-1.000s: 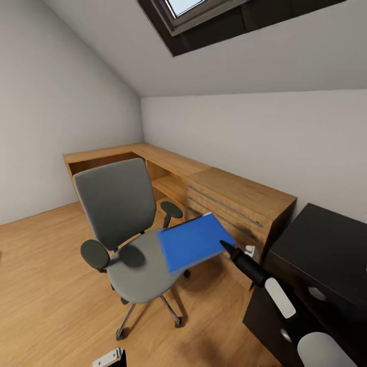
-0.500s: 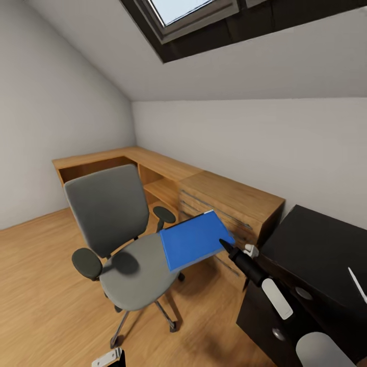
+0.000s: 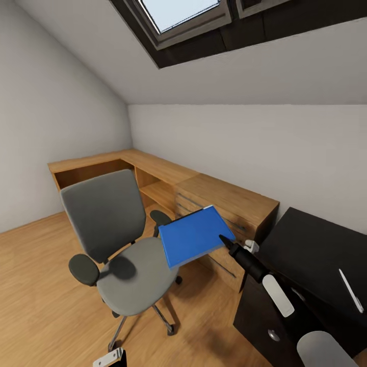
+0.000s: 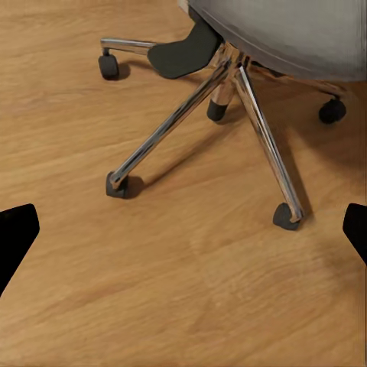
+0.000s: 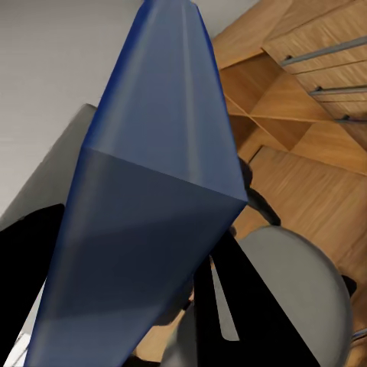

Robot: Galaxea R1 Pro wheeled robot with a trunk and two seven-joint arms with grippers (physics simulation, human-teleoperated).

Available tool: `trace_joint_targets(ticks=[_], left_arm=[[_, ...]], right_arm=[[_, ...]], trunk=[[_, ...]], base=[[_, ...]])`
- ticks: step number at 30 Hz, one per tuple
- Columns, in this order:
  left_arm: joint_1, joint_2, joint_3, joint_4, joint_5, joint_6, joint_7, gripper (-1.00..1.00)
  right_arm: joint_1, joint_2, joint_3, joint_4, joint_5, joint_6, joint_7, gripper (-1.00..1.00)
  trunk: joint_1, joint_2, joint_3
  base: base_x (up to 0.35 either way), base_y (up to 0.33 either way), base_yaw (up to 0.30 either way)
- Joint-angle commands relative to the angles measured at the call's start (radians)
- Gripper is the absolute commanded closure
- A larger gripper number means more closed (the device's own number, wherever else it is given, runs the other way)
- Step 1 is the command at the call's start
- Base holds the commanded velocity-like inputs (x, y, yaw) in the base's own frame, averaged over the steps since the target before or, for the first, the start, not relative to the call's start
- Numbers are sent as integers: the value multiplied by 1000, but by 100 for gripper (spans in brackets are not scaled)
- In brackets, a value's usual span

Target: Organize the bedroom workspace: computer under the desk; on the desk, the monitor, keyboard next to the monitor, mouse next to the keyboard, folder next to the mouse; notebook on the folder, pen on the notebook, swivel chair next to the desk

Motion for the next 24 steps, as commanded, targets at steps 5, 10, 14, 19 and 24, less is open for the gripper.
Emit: trace_joint_targets(ticks=[5, 10, 14, 19, 24], left_arm=[[-1, -2, -8, 0, 2, -10, 7, -100], [1, 3, -5, 1, 4, -15, 16, -100], [27, 5, -4, 2, 6, -28, 18, -100], [34, 10, -3, 2, 9, -69, 21, -100], [36, 10, -3, 2, 9, -83, 21, -100]], right_arm=[[0, 0, 3, 1, -9, 7, 0, 100], [-1, 2, 2, 4, -8, 2, -1, 100], [-1, 2, 2, 7, -9, 0, 0, 100], [-1, 7, 4, 42, -13, -16, 1, 100], [-1, 44, 3, 64, -11, -43, -8, 100]], trunk=[[-19, 35, 15], [-39, 70, 30], [-54, 98, 43], [-73, 133, 59], [-92, 168, 74]], base=[[0, 0, 0], [0, 0, 0], [0, 0, 0], [0, 0, 0], [0, 0, 0]])
